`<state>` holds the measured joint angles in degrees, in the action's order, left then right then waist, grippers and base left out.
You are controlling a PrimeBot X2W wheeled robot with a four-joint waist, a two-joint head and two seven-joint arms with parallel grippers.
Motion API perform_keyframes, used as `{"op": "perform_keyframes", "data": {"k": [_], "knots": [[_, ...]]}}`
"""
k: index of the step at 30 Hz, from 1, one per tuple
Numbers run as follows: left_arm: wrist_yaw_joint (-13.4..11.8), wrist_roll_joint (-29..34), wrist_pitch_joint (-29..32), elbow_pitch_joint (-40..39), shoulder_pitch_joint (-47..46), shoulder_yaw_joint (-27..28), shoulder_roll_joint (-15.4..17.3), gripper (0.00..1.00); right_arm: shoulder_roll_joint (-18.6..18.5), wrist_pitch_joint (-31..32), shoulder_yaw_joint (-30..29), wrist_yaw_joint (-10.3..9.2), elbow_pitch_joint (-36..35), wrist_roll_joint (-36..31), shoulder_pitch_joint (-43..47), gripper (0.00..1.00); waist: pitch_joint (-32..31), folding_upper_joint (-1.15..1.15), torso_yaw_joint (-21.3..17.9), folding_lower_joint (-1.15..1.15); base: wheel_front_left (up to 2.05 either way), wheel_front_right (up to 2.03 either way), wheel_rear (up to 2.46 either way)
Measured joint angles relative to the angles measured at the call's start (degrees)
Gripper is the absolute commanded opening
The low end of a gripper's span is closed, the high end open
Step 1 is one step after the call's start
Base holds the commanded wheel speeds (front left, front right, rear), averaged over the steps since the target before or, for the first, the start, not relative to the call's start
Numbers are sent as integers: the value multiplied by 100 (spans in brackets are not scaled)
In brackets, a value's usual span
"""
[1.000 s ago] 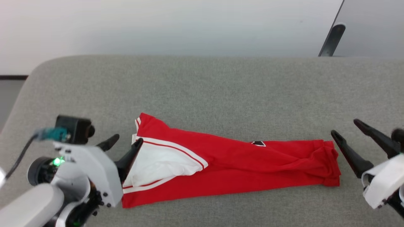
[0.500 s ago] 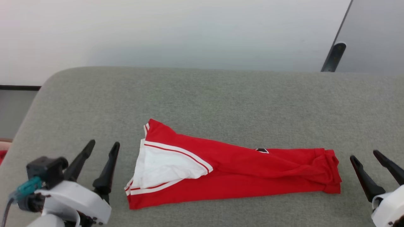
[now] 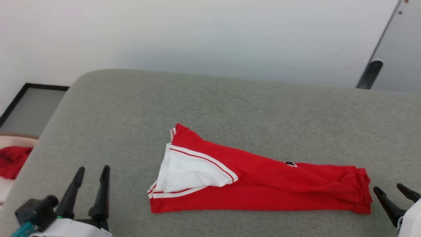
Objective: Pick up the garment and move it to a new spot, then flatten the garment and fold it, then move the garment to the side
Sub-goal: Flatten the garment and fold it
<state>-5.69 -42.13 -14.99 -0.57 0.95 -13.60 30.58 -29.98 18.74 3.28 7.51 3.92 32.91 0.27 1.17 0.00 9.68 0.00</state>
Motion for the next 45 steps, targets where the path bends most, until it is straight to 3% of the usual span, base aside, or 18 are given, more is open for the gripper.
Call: {"op": "perform_keyframes", "data": {"k": [12,19,26,28,37,45], "knots": [[902,780,-10,391,164,719,-1125,100,-261,1962,-126,-1,539,143,-497,100,93,0,527,0,0,0,0],[1131,1021,-10,576,-54,825,-1569,100,-269,2630,-16,-1,979,186,-883,100,336,0,821,0,0,0,0],[1249,1146,-10,726,-212,979,-1814,100,-201,2867,146,-1,1511,231,-1226,100,538,0,1049,0,0,0,0],[1278,1157,-10,756,-227,1002,-1860,100,-210,2902,170,-2,1641,331,-1308,0,577,0,1090,0,0,0,0],[1301,1210,-10,898,-297,1061,-1928,100,-382,2719,246,27,2048,757,-1531,0,626,0,1127,0,0,0,0],[1303,1128,-10,953,-279,999,-1882,100,-783,2463,104,9,2361,732,-1603,0,564,0,1013,0,0,0,0]]}}
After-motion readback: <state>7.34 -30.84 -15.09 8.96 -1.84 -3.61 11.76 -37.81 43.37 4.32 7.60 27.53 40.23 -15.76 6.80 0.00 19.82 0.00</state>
